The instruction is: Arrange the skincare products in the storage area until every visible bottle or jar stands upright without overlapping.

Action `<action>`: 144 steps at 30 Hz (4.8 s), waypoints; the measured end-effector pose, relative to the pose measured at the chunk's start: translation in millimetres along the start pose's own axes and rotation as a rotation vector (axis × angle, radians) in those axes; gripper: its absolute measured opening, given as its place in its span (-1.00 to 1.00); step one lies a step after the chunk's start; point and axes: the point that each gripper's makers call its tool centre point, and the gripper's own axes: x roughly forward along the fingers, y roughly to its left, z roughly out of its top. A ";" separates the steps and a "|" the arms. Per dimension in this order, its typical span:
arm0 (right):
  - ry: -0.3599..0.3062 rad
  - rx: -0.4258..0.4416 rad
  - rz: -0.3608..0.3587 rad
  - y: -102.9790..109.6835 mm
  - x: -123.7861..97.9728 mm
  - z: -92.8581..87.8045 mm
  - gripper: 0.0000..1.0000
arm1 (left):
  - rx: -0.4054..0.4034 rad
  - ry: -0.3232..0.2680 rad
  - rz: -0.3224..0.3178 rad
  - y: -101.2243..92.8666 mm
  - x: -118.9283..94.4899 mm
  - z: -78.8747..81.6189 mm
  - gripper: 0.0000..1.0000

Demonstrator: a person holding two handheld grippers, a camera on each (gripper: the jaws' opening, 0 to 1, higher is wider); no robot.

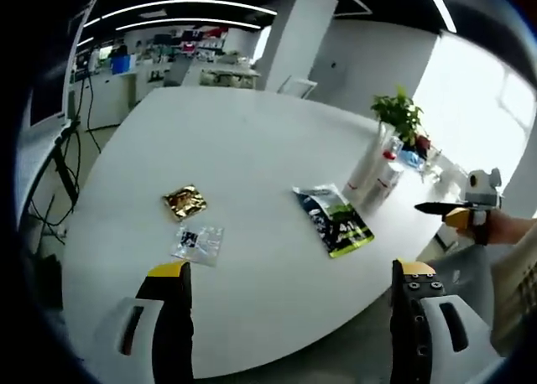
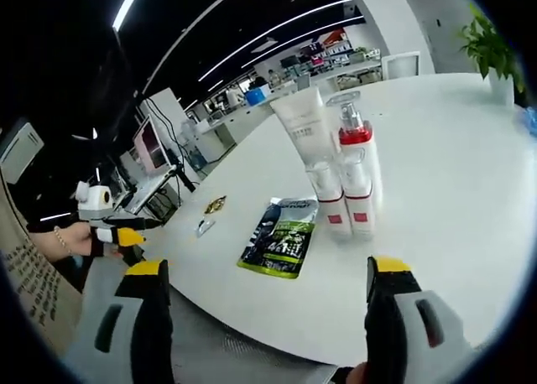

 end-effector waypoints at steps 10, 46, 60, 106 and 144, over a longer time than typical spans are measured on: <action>0.006 -0.005 -0.032 -4.7 -5.7 -0.2 0.96 | 0.019 0.073 0.046 36.2 21.4 -5.3 0.94; 0.040 0.031 -0.097 -18.4 5.0 -7.3 0.95 | 0.224 0.362 0.213 120.4 89.5 -14.9 0.22; 0.041 0.032 -0.080 -11.6 7.2 -9.1 0.94 | 0.223 0.309 0.209 108.9 83.8 -6.0 -0.26; -0.050 0.049 0.337 104.5 65.5 55.7 -0.40 | 0.348 -0.056 -0.044 -92.0 37.3 54.6 -0.26; 0.001 0.118 0.429 118.1 62.8 62.7 -0.98 | -0.070 -0.046 -0.395 -96.2 27.9 45.9 -0.48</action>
